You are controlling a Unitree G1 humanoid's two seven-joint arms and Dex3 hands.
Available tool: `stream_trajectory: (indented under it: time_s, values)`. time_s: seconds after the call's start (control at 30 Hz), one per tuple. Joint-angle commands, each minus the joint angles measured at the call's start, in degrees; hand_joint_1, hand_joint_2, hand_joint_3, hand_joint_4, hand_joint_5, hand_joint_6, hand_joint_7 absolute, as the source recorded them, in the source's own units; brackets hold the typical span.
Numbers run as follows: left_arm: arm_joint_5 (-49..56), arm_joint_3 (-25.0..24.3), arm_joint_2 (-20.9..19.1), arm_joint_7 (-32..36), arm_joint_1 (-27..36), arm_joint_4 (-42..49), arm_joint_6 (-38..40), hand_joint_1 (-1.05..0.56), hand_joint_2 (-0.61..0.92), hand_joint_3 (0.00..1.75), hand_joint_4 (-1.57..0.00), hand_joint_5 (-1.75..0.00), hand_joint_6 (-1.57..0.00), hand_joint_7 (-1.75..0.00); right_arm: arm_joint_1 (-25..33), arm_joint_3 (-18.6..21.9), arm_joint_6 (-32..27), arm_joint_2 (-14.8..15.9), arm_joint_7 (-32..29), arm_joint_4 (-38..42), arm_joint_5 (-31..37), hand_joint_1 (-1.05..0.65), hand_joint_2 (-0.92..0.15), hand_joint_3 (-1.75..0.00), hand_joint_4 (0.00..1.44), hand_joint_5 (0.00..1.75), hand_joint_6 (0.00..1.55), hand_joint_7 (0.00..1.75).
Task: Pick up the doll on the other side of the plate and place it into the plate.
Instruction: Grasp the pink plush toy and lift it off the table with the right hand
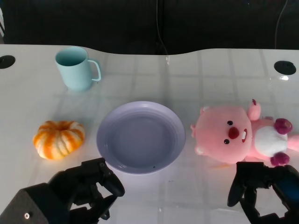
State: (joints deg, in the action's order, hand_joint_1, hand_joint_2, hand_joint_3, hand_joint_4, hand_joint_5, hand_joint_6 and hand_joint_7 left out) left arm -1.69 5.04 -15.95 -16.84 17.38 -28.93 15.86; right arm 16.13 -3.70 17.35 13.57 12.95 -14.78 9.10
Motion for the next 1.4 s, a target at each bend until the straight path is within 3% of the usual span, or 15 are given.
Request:
stream_trajectory:
  time_s: [0.03, 0.2, 0.3, 0.37, 0.5, 0.77, 1.07, 1.4]
  values:
    - [-0.4, -0.7, -1.1, -0.9, 0.2, 0.0, 0.0, -0.14, 0.9, 0.57, -0.6, -1.63, -0.54, -1.45, 0.0, 1.1, -0.4, -0.3, -1.4, -1.9, -0.4, 0.13, -0.43, -1.14, 0.76, 1.39, 0.73, 1.06]
    - [-1.1, -1.0, -0.9, -0.8, 0.3, -0.4, 0.4, -0.11, 0.9, 0.56, -0.59, -1.63, -0.55, -1.44, -0.4, 2.3, -2.1, -0.6, -3.0, -3.8, 0.3, -0.06, -0.55, -0.81, 0.56, 1.06, 0.58, 0.66]
    - [-1.0, -0.9, -1.2, -0.9, 0.2, -0.3, 0.4, -0.1, 0.9, 0.58, -0.58, -1.64, -0.55, -1.43, -1.0, 3.2, -1.5, -0.1, -4.8, -4.1, 2.9, -0.16, -0.62, -0.63, 0.46, 0.89, 0.5, 0.52]
    - [-0.9, -0.8, -1.3, -0.9, 0.1, -0.2, 0.3, -0.11, 0.89, 0.59, -0.58, -1.63, -0.55, -1.42, -1.4, 3.9, -1.9, 0.4, -5.6, -4.6, 4.9, -0.25, -0.73, -0.43, 0.38, 0.79, 0.45, 0.43]
    - [-0.8, -0.7, -1.2, -0.7, -0.1, -0.2, 0.2, -0.11, 0.88, 0.61, -0.58, -1.63, -0.55, -1.41, -2.6, 5.3, -2.2, 2.2, -6.5, -4.1, 8.9, -0.34, -0.85, -0.16, 0.2, 0.75, 0.35, 0.32]
    - [0.0, 0.6, -0.7, -0.1, -0.7, -0.1, 1.1, -0.12, 0.86, 0.63, -0.59, -1.62, -0.55, -1.45, -4.1, 6.7, -3.9, 6.7, -7.8, -4.1, 19.4, -0.5, -0.87, -0.03, 0.01, 0.68, 0.21, 0.21]
    - [0.9, 1.2, -0.5, 0.3, -0.8, -0.5, 1.8, -0.15, 0.89, 0.55, -0.61, -1.6, -0.56, -1.45, -6.2, 4.8, -16.8, 9.4, -1.2, -10.1, 31.2, -0.64, -0.86, 0.0, 0.0, 0.38, 0.16, 0.11]
    - [1.0, 1.2, -0.4, 0.0, -0.8, -1.2, 2.4, -0.17, 0.92, 0.49, -0.62, -1.58, -0.56, -1.41, -13.3, -0.1, -21.8, 11.2, 1.0, -4.0, 40.2, -0.66, -0.86, 0.0, 0.02, 0.44, 0.21, 0.08]
